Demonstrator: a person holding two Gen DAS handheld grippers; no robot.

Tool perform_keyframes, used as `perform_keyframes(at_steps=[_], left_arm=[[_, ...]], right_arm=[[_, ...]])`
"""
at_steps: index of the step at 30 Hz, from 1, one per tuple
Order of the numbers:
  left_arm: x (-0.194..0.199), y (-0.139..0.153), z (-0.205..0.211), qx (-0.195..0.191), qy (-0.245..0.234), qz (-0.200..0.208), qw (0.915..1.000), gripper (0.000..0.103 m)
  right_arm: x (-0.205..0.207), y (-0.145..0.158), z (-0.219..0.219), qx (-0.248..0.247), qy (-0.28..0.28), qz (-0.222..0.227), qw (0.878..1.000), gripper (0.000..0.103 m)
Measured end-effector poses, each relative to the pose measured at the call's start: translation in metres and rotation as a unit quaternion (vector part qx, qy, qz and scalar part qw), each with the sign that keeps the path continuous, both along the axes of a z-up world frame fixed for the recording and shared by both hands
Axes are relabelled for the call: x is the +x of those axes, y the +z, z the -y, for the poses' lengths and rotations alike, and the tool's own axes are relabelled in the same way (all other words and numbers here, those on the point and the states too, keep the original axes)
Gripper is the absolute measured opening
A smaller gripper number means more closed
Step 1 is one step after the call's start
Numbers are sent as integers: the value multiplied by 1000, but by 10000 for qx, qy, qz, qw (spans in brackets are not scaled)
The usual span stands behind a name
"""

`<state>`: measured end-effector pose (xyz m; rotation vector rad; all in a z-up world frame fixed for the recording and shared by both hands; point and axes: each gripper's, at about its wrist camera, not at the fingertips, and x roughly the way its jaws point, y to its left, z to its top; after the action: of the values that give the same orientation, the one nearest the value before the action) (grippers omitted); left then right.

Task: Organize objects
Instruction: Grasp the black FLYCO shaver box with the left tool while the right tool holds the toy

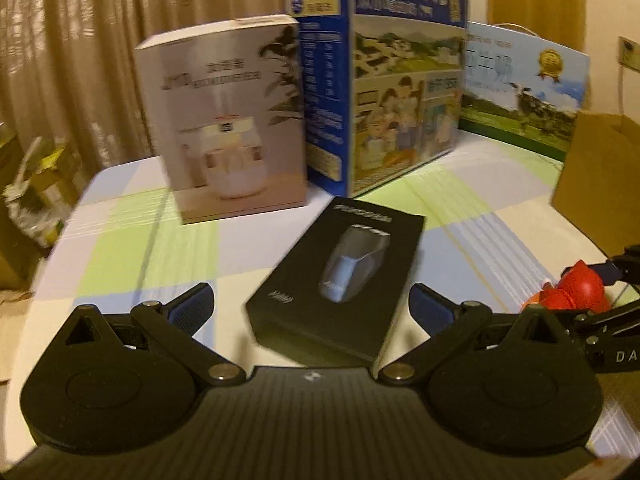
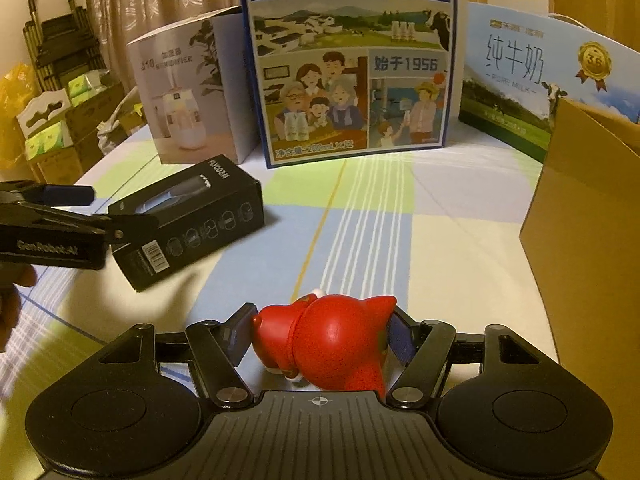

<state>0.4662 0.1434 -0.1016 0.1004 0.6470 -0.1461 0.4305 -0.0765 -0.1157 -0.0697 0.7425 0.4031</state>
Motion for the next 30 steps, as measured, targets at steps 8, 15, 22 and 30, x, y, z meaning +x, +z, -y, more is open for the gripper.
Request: perform_keyframes(at_steps=[8,15,22,30], left_arm=[[13,-22,16,513,-294,-226,9980,101],[9,-17,11,100,-137,-227,9996,87],[-28,-6,10,-256,413,-584,9971,87],[-122,3,37,-337,565,-1071,9921,88]], right_arm=[[4,-6,3,-18,6,-58,10000,65],[6,-5,4,8,-57,-110,9999,65],[-5,2,1,83,-1,-238,9997,65],[-53,28,9,179,224,-329,9990,65]])
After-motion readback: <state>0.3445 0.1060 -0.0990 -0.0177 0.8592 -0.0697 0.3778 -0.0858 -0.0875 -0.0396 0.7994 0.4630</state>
